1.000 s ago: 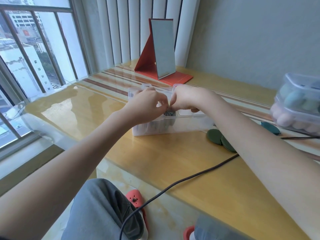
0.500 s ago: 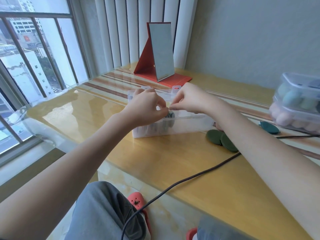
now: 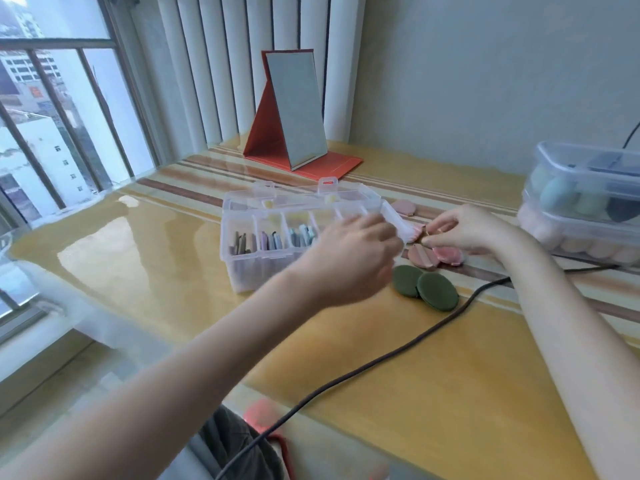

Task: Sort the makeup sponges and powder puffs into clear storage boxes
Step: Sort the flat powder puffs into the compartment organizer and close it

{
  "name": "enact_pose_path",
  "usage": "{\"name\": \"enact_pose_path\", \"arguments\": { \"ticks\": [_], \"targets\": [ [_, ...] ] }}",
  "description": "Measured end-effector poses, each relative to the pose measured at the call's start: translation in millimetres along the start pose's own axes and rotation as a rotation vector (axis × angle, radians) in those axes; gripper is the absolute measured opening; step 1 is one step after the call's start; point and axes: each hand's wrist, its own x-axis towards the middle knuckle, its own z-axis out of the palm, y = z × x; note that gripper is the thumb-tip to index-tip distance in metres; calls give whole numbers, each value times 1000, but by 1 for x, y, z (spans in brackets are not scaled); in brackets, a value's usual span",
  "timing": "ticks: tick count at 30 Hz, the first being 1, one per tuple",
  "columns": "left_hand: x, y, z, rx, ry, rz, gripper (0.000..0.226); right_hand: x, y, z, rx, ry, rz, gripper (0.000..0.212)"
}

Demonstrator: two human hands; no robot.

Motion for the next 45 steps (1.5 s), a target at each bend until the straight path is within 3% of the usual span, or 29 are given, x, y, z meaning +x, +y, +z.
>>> {"name": "enact_pose_path", "arguments": {
  "ticks": [3,5,6,8,10,12,14,17,19,22,24,26,28,30,33,37,39,43,45],
  "targets": [
    [24,25,25,-31,-25,82,30,5,1,5,-85,-101,35,39],
    [40,38,34,-26,24,126,23,12,3,7,-90,-82,75,11],
    [47,41,39,-83,77,135,16,14,3,6,-95,-80,90,7],
    [57,46,48,-195,145,95,8,20,12,3,-1,-101,108,26],
    [62,49,59,-277,131,-5,17,23,19,1,173,-177,145,25],
    [63,49,70,-422,95,-169,28,29,27,-1,182,-280,129,15],
    [63,48,79,-566,106,-298,33,29,30,-9,222,-259,85,4],
    [67,45,88,-652,128,-374,61,28,36,-24,458,-208,18,11],
    [69,43,90,-689,107,-371,74,29,37,-27,563,-258,-10,19],
    [71,38,90,-795,140,-419,60,28,32,-22,637,-331,-48,19],
    [70,35,88,-869,201,-495,32,29,29,-17,686,-339,-39,23],
    [68,33,88,-856,253,-546,12,34,29,-8,633,-197,-35,32],
    [67,34,86,-826,258,-561,16,41,28,6,415,80,-129,25],
    [66,36,89,-785,198,-528,11,47,27,22,271,190,-260,17],
    [64,37,92,-638,59,-475,25,50,30,34,195,26,-267,31],
    [65,35,89,-636,16,-491,35,51,34,31,159,39,-294,42],
    [65,34,88,-619,-14,-479,27,50,31,37,167,15,-289,44],
    [67,33,84,-568,-6,-451,21,47,28,40,166,-51,-251,21],
    [68,33,82,-516,27,-409,17,46,22,39,214,-77,-236,34]
  ]
}}
